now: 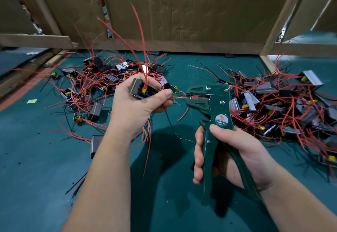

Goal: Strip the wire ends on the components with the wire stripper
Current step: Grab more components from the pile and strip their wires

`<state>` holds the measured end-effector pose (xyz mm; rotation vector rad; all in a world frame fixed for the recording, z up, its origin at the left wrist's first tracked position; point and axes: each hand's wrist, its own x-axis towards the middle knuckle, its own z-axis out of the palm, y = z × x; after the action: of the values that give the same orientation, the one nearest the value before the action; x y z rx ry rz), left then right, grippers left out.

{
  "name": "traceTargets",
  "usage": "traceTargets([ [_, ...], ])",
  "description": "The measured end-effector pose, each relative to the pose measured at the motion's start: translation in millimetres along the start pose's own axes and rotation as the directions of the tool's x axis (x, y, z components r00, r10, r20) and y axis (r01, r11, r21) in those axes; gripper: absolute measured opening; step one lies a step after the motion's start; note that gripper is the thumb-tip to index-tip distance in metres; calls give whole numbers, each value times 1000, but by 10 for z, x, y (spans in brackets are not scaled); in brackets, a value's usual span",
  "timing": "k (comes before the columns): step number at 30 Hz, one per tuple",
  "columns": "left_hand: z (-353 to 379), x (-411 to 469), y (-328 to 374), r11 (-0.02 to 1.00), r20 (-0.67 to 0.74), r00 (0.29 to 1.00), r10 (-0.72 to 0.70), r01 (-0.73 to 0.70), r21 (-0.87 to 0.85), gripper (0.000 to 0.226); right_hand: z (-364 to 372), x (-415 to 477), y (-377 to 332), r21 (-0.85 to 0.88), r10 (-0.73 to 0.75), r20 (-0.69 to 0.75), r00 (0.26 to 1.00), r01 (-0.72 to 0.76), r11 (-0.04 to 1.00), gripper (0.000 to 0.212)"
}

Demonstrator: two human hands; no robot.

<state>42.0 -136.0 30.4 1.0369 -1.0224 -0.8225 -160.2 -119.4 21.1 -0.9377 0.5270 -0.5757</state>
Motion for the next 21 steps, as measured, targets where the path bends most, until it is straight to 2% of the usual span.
traceTargets([
  [9,6,0,-18,999,14,1000,-8,8,-34,23,99,52,80,30,10,-206,979,-4,1000,47],
  [13,31,5,-88,994,68,995,-73,66,92,20,107,106,78,102,-2,-315,949,36,994,48],
  [16,70,8,-141,981,0,989,-148,147,127,22,54,128,8,263,-72,-319,945,161,951,39],
  [19,74,44,-156,984,-141,975,-173,178,18,22,-16,78,-72,326,-178,-359,916,302,896,34],
  [21,102,54,-145,985,-135,976,-171,168,-32,21,-42,34,-109,343,-204,-340,918,322,882,38],
])
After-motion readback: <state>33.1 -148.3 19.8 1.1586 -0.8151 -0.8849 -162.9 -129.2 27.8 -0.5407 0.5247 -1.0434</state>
